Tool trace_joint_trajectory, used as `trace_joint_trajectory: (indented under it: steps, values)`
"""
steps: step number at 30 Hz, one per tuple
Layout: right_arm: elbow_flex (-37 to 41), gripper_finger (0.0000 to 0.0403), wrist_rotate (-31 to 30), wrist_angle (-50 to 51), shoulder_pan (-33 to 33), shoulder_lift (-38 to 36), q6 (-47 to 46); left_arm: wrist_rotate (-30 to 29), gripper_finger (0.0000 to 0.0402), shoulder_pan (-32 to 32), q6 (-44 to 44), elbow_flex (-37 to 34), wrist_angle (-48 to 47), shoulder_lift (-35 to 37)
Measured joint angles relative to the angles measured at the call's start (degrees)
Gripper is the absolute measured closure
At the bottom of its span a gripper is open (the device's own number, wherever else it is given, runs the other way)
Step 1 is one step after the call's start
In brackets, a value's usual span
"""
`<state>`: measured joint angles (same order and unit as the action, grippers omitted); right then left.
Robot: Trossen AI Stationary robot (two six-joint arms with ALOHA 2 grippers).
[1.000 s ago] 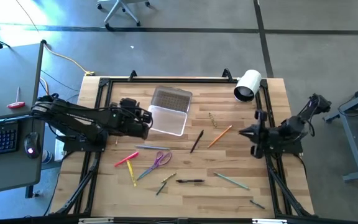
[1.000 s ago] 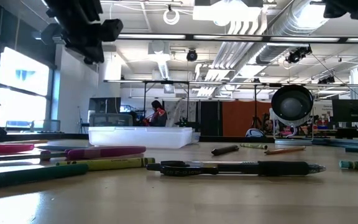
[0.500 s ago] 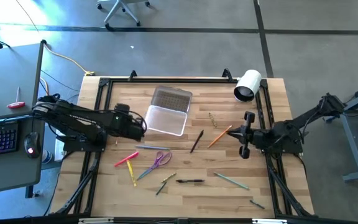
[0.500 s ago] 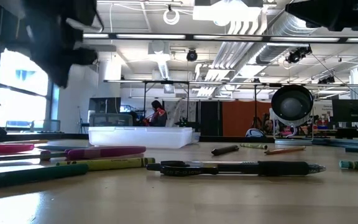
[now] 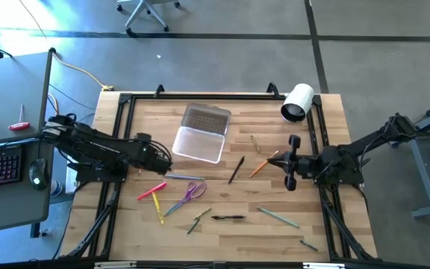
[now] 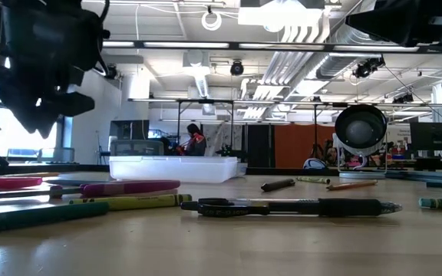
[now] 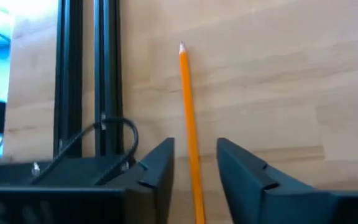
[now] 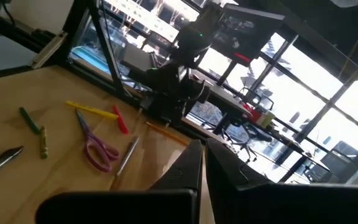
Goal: Pick & place school supplies into a supply box
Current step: Put the orange pencil into the black supply box
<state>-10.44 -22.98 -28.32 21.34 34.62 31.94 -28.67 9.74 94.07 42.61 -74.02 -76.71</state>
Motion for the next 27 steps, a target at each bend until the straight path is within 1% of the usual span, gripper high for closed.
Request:
trace_joint_trajectory:
  steps: [4, 6, 8, 11, 16, 19, 22, 24, 27]
  values:
    - [0.0, 0.0402, 0.94, -0.04, 0.0, -0.18, 0.0, -0.11, 0.0183, -1.07, -0.8, 0.0, 0.42, 0.07]
    - [0.0, 0.0402, 1.07, -0.05, 0.0, -0.14, 0.0, 1.93, 0.0173, -2.94, -1.88, 0.0, 1.56, -0.03]
    - [0.0, 0.0402, 1.08, -0.05, 0.0, -0.11, 0.0, 2.49, 0.0172, -5.26, -5.36, 0.0, 0.98, -0.12]
    - [0.0, 0.0402, 1.07, -0.07, 0.0, -0.11, 0.24, 2.43, 0.0184, -10.99, -11.46, 0.02, 2.89, -0.22]
    - [0.0, 0.0402, 1.11, -0.12, 0.0, -0.11, -0.21, 5.74, 0.0221, -25.22, -21.8, -0.29, 7.17, -0.22]
    - [0.0, 0.0402, 1.11, -0.17, 0.0, -0.11, -1.52, 7.44, 0.0239, -32.43, -26.67, -1.91, 14.11, -0.22]
    - [0.0, 0.0402, 1.11, -0.17, 0.0, -0.11, -3.15, 12.03, 0.0252, -38.35, -31.87, -4.94, 23.03, -0.22]
    - [0.0, 0.0402, 1.11, -0.17, 0.0, -0.11, -3.45, 13.71, 0.0258, -41.71, -34.55, -6.95, 27.57, -0.25]
    - [0.0, 0.0402, 1.11, -0.17, 0.0, -0.11, -3.45, 13.61, 0.0264, -44.86, -35.97, -8.74, 28.25, -0.45]
